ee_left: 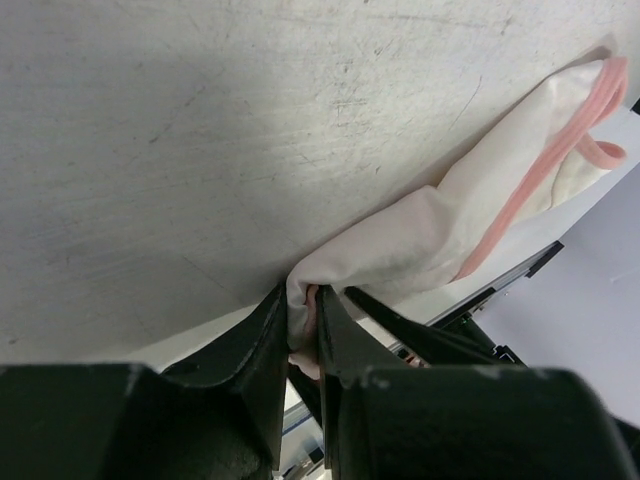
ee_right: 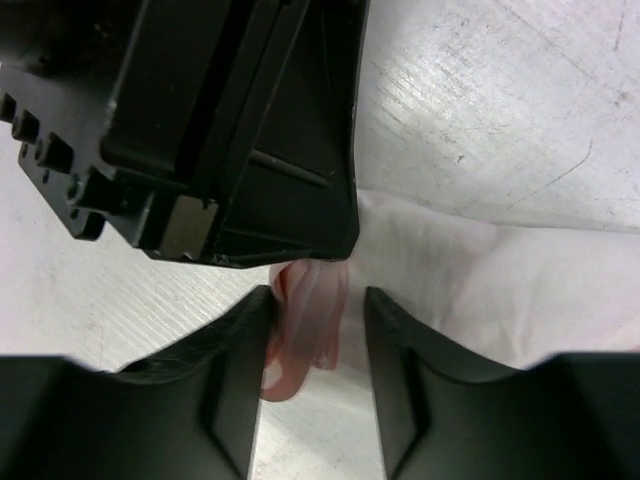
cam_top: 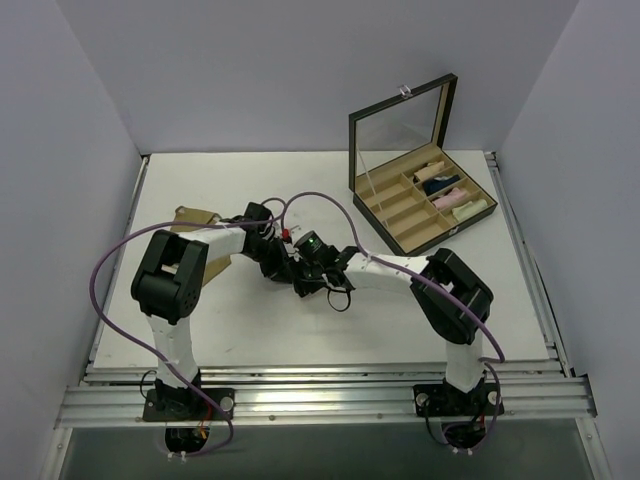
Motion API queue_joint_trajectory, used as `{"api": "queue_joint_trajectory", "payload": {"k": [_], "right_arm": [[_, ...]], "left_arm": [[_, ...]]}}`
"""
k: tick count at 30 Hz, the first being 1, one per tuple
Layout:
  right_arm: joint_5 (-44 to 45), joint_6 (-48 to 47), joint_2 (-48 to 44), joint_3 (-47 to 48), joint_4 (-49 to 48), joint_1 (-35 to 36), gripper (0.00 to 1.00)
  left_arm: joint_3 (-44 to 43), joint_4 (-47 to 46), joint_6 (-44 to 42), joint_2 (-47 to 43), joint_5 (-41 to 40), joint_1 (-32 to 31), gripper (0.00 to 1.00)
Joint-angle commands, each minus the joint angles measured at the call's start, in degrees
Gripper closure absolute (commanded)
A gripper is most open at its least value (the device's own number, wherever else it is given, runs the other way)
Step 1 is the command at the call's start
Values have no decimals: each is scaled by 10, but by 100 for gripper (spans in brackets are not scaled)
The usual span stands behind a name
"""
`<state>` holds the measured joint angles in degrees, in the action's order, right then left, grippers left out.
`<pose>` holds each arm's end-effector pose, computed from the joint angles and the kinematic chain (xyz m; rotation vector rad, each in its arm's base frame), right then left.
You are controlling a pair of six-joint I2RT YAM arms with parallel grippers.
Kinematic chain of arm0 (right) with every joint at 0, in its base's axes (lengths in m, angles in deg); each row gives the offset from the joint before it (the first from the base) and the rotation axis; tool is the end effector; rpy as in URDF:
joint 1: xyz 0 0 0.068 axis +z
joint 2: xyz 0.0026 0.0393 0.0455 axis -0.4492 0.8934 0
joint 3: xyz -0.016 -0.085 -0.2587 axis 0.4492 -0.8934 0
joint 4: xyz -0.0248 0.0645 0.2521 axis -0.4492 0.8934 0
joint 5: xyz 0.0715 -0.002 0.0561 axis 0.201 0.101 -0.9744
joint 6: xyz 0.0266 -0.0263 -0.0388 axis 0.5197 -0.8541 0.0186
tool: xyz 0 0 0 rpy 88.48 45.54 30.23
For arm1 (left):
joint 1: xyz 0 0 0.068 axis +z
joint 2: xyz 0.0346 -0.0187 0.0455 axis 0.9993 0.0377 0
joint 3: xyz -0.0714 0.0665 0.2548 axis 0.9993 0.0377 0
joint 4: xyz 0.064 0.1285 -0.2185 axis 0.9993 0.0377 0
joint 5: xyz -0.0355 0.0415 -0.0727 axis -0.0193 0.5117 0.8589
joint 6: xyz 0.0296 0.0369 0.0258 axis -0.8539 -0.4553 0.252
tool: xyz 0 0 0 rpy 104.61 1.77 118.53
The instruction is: Roll the underwear
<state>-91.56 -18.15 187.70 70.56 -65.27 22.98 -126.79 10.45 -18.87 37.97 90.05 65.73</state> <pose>0.2643 0.3174 0.1732 -0.7891 2.2069 0.6956 0.3386 -0.1566 0.1273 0.4755 -2.9486 0.9341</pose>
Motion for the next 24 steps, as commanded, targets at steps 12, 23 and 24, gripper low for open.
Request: {"api": "queue_joint_trajectory", "payload": {"k": [12, 23, 24], "right_arm": [[-115, 135, -52, -163, -182, -84, 100], [-236, 210, -43, -249, -318, -141, 100], [-239, 211, -44, -251, -324, -142, 100]], "left_arm": [[0, 111, -7, -43, -87, 8, 46], [94, -64, 7, -85, -35, 8, 41], [99, -74, 10, -83, -29, 8, 41]]}}
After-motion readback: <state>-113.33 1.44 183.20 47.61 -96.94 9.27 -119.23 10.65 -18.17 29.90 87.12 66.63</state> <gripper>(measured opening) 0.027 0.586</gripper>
